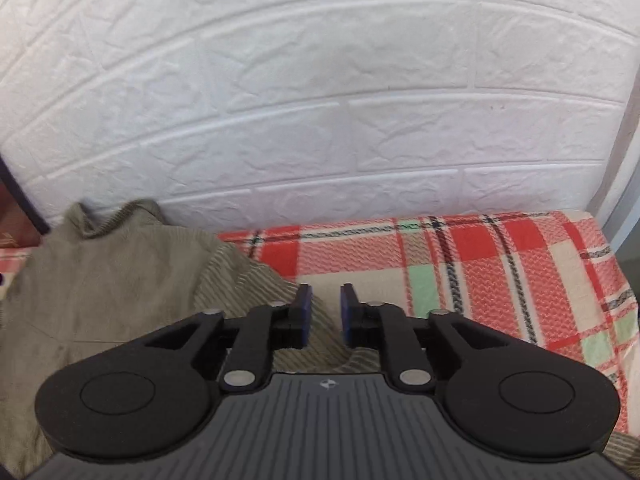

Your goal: Fold clothes

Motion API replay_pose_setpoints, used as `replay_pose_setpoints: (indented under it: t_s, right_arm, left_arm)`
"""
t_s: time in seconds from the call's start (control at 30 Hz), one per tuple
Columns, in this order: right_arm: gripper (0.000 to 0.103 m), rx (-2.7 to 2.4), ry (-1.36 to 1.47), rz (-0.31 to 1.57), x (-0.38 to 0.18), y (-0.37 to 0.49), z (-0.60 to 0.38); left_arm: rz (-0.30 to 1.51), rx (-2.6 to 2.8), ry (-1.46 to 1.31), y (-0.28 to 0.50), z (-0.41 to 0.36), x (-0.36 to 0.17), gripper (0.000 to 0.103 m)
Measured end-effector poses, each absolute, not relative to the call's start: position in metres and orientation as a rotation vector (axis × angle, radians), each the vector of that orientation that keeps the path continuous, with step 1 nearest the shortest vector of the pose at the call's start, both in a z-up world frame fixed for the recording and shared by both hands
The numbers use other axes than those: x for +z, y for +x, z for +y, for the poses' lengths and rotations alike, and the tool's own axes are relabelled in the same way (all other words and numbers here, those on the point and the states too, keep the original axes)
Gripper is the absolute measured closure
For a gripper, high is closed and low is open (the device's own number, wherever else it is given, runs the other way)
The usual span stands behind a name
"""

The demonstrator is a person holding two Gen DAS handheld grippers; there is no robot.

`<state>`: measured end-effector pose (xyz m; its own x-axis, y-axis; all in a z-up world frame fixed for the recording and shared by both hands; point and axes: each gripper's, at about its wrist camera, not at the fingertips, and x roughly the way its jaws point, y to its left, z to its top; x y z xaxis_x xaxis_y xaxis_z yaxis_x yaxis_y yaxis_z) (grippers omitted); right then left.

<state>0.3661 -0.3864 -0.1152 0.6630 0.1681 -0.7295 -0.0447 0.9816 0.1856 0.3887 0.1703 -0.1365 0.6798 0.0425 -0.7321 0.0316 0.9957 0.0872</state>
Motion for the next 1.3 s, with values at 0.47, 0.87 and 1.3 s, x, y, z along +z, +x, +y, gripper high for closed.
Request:
replay_pose_setpoints:
  t_s: [0.47, 0.87, 1.3]
  right_arm:
    - [0.059, 0.144, 0.063, 0.896, -0.116, 0.362, -0.378]
    - [0.054, 0.154, 0.056, 0.912, -0.122, 0.365, -0.371]
    - [0.054, 0.280, 0.462, 0.861, -0.097, 0.277, -0.403]
  left_arm:
    - [0.912, -0.169, 0.178, 0.398, 0.138, -0.165, 0.095]
    - [0.864, 0.184, 0.186, 0.410, 0.163, -0.174, 0.103]
    - [0.904, 0.085, -0.234, 0.304, 0.219, -0.134, 0.040]
